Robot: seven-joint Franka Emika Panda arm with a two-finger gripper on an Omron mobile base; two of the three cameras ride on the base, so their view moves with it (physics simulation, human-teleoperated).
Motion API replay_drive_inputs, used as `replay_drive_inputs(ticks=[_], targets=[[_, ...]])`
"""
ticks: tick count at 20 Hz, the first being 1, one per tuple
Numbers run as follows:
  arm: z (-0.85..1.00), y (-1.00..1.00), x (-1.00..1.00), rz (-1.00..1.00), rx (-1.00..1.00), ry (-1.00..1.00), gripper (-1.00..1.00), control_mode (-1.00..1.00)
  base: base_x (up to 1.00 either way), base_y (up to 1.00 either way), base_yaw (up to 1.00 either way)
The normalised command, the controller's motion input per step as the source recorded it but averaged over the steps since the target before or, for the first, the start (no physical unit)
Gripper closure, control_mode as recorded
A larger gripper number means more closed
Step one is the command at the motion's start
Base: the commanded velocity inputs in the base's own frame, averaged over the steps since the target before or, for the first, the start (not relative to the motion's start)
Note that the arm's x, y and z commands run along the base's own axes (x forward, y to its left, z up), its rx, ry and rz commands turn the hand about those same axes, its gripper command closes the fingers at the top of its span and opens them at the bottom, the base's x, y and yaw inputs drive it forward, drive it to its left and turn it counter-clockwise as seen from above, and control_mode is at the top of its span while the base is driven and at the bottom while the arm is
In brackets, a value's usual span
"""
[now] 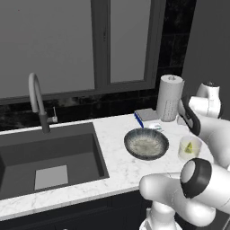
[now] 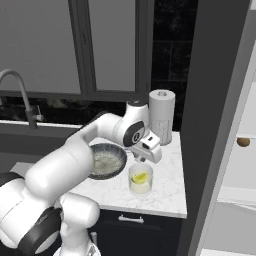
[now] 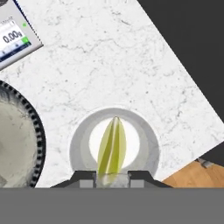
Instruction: Grab a lemon wedge from the fridge and one ice cube from the ice bowl, and put them in the glass of lemonade.
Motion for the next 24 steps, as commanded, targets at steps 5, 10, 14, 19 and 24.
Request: replay_drive_inputs(ticks=[5, 10, 14, 19, 24], targets=[[-0.27, -0.15, 0.00, 0.00, 0.04, 0.00, 1.00, -1.00, 0.00, 0.00, 0.00], [-0.01, 0.00, -0.02, 0.00, 0.00, 0.00, 1.00, -1.00, 0.00, 0.00, 0.00], [0.00, 0.00, -0.01, 0.00, 0.00, 0.00, 1.00, -1.00, 0.00, 0.00, 0.00], [0.00, 0.00, 0.00, 0.00, 0.00, 0.00, 1.00, -1.00, 0.00, 0.00, 0.00], [0.00, 0.00, 0.01, 0.00, 0.00, 0.00, 1.00, -1.00, 0.00, 0.00, 0.00]])
